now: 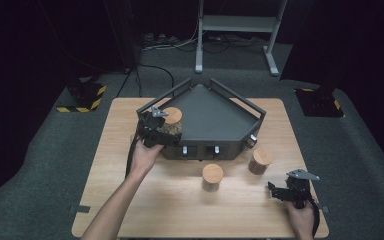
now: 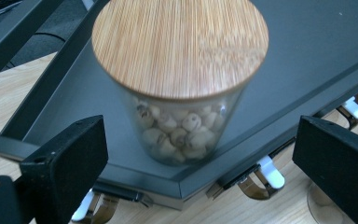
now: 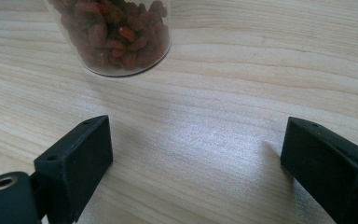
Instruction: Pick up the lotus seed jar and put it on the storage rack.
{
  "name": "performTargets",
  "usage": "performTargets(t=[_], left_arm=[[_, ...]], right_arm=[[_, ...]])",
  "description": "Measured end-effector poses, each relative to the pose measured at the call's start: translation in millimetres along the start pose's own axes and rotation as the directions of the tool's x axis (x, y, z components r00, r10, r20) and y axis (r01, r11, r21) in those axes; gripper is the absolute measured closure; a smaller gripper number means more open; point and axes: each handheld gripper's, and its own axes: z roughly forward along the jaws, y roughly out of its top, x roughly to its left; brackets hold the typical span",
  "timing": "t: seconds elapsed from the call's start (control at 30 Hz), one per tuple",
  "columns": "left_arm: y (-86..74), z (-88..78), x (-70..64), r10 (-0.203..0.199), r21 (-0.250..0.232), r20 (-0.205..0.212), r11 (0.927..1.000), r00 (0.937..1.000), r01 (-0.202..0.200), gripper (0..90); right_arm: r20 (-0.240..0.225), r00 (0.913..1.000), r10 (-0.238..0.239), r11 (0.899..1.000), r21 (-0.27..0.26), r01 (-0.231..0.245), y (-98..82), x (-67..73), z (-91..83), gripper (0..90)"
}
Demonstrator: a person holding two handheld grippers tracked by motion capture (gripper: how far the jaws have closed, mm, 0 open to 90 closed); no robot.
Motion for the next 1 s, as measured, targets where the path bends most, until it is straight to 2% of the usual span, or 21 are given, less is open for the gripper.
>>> performTargets(t=[0.17,0.73,1.0], left_arm=[[-8.1,-5.7,-1.1,0.005,-0.007,-0.018,1.0,0.9998,-0.005,3.6],[-21.3,-16.1,3.2,-0.021,-0.024,-0.02,0.9995,0.9996,0.021,3.7],[-30.3,-15.2,6.3,-0.041,-0.017,-0.024,0.999,0.9989,0.041,3.7]], right_arm=[[0.0,1.0,0.0,1.0,0.0,0.0,0.0,0.0,0.0,8.7],[0.0,1.0,0.003,1.0,0.001,-0.003,0.0,0.2,-0.1,8.7],[0.0,1.0,0.001,1.0,0.0,-0.001,0.0,0.1,0.0,8.7]])
